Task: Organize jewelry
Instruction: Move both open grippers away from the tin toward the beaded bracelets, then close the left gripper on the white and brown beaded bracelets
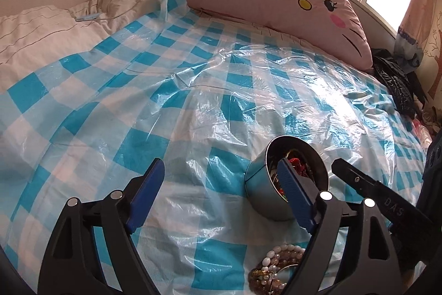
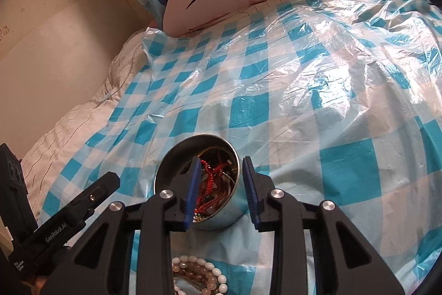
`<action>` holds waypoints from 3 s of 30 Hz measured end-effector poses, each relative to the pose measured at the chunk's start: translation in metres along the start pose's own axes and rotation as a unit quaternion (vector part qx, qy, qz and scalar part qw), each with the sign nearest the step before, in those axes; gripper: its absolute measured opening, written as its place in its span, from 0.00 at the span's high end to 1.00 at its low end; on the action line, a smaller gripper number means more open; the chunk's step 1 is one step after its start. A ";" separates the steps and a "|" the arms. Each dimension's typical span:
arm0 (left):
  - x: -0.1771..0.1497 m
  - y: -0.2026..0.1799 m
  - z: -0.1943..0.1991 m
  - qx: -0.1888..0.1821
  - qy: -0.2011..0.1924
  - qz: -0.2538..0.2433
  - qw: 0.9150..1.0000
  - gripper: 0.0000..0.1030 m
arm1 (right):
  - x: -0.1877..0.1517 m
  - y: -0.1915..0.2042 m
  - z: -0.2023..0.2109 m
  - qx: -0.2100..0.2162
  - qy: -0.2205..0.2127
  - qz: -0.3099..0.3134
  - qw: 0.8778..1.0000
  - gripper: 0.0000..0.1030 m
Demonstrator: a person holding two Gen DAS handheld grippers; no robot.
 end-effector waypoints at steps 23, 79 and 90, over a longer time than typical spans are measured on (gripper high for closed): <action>-0.039 -0.010 0.016 0.039 0.006 -0.080 0.996 0.18 | -0.011 0.000 0.003 -0.055 0.009 0.028 0.998 0.54; -0.081 -0.013 0.017 -0.092 0.127 -0.112 0.981 0.89 | -0.076 0.010 0.053 -0.003 0.083 0.017 0.996 0.44; -0.094 -0.026 0.007 -0.093 0.152 -0.148 0.973 0.89 | -0.094 0.051 0.029 -0.003 0.146 0.108 0.983 0.75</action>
Point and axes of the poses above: each gripper's, at about its wrist camera, not at the fingertips, and z roughly against the way its jaws point, y to its left, x to its top, the point moved 3 cm from there along -z, roughly the way its jaws point, and after that the axes turned 14 degrees about z, right-handed, at the moved point
